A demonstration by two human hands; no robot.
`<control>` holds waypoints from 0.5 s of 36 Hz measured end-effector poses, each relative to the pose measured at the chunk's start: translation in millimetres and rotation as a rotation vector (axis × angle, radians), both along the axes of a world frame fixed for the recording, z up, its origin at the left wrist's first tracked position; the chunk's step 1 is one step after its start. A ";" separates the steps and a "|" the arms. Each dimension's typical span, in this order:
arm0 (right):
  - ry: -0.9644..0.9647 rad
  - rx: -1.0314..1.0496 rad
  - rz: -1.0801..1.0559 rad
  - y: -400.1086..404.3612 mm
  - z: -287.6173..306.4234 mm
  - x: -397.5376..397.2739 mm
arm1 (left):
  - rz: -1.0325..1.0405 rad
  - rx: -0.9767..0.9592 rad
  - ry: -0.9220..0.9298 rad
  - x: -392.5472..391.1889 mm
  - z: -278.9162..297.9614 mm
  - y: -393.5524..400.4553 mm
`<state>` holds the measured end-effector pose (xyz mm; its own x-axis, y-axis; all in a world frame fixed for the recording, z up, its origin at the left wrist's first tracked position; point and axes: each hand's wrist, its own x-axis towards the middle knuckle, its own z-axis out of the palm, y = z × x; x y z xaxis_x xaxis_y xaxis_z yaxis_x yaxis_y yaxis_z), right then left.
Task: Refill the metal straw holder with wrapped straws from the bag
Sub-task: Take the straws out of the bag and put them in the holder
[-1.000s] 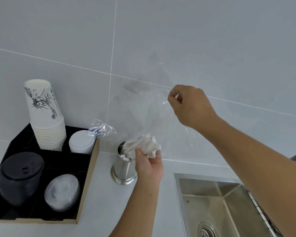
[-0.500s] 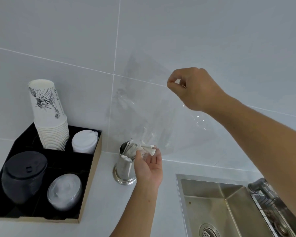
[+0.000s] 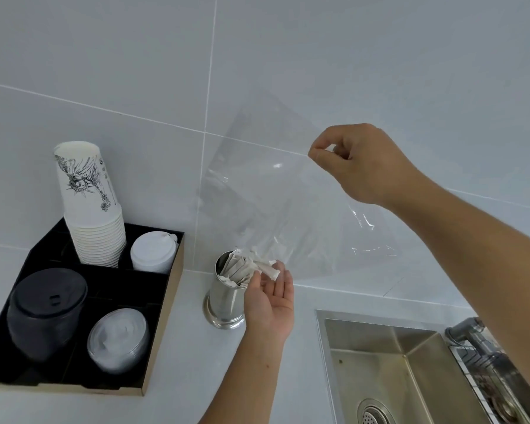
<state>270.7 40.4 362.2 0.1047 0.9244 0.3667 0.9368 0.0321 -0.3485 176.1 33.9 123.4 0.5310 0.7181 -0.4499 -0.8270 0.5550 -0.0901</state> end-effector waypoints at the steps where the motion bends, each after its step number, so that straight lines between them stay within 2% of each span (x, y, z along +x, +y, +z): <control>1: 0.002 0.002 -0.003 -0.9 -0.1 1.2 | 0.001 -0.001 0.003 -0.7 1.2 -0.4; 13: 0.009 0.039 -0.015 6.0 -12.9 1.2 | 0.032 -0.047 0.076 -1.4 3.2 -2.0; 18: -0.034 0.003 -0.008 10.9 -25.8 -0.5 | 0.031 -0.037 0.017 -5.1 1.1 4.6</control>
<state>270.2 51.3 336.3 0.0993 0.9223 0.3734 0.9483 0.0260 -0.3163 171.0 38.5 124.5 0.5011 0.7164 -0.4854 -0.8451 0.5260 -0.0962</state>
